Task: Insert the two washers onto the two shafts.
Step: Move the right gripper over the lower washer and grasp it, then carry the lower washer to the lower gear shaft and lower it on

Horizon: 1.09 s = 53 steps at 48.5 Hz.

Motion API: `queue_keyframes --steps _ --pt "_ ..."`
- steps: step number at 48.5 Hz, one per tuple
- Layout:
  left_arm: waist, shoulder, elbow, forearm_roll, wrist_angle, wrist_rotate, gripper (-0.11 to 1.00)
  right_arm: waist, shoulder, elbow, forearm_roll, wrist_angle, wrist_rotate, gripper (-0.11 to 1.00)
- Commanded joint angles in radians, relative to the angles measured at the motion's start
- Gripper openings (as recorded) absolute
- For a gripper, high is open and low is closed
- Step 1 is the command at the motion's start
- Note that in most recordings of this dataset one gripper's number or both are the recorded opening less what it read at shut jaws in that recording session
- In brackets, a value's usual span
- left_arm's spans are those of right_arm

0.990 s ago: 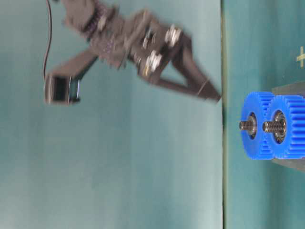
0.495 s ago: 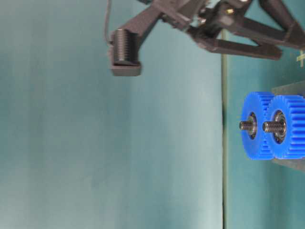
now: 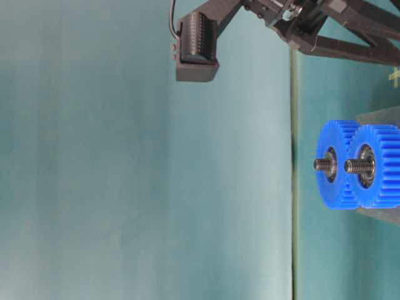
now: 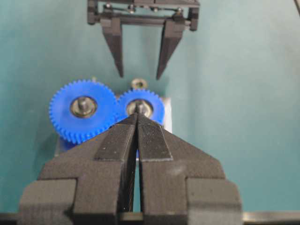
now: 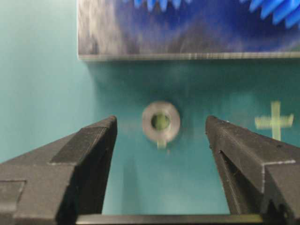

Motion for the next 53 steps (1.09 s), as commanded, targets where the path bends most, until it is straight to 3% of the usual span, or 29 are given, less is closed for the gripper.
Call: queue_keyframes --steps 1,15,38,53 --pt "0.000 -0.005 -0.012 0.002 -0.008 0.000 0.00 0.002 -0.002 -0.008 0.002 -0.018 0.009 0.76" --pt "0.002 -0.020 -0.014 0.002 -0.008 -0.006 0.01 0.006 0.040 -0.009 0.002 -0.020 0.009 0.62" --pt "0.000 -0.026 -0.012 0.002 -0.009 -0.008 0.01 0.005 0.075 -0.014 0.002 -0.017 0.057 0.57" --pt "0.000 -0.023 -0.011 0.002 -0.009 -0.008 0.00 0.005 0.075 -0.018 0.002 -0.012 0.077 0.34"
